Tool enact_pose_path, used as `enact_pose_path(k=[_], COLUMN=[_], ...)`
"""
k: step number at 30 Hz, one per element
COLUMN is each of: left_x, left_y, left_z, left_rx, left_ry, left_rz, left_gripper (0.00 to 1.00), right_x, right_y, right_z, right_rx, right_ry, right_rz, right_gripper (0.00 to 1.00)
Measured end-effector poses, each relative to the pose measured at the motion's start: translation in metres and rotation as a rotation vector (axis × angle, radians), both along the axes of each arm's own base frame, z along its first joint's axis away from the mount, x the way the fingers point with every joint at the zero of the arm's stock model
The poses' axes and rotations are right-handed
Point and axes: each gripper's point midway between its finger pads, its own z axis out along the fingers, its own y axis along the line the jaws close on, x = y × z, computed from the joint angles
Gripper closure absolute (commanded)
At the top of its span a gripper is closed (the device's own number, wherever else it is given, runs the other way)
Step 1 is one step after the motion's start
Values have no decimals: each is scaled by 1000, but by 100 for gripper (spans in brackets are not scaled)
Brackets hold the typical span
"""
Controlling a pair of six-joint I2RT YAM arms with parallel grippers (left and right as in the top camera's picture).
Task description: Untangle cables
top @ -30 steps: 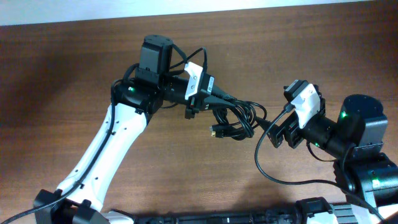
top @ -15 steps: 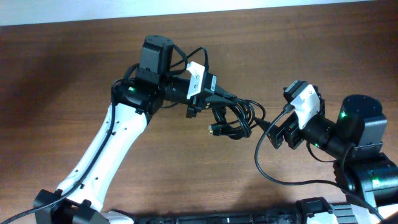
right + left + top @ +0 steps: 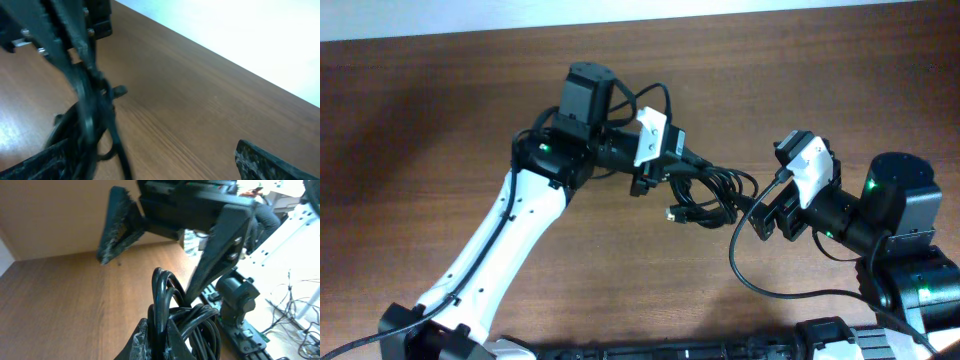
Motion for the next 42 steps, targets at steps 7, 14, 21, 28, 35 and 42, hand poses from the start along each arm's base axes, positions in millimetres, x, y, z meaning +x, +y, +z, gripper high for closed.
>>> enact_pose_path(k=[7, 14, 21, 28, 35, 42], left_x=[-7, -8, -5, -6, -10, -13], left_y=[0, 0, 3, 6, 7, 8], left_z=[4, 6, 7, 10, 13, 16], left_rx=[-21, -31, -40, -54, -68, -83], left_ry=[11, 13, 6, 15, 27, 29], left_rz=[-34, -45, -40, -52, -75, -93], left_gripper=[100, 100, 100, 100, 100, 100], right_x=[8, 18, 31, 32, 32, 30], right_y=[-11, -13, -10, -1, 19, 27], right_z=[-2, -1, 6, 7, -3, 1], right_rx=[-36, -46, -50, -23, 45, 75], right_ry=[-11, -26, -74, -76, -14, -26], right_rz=[-66, -85, -74, -19, 106, 166], right_gripper=[1, 1, 1, 1, 0, 32])
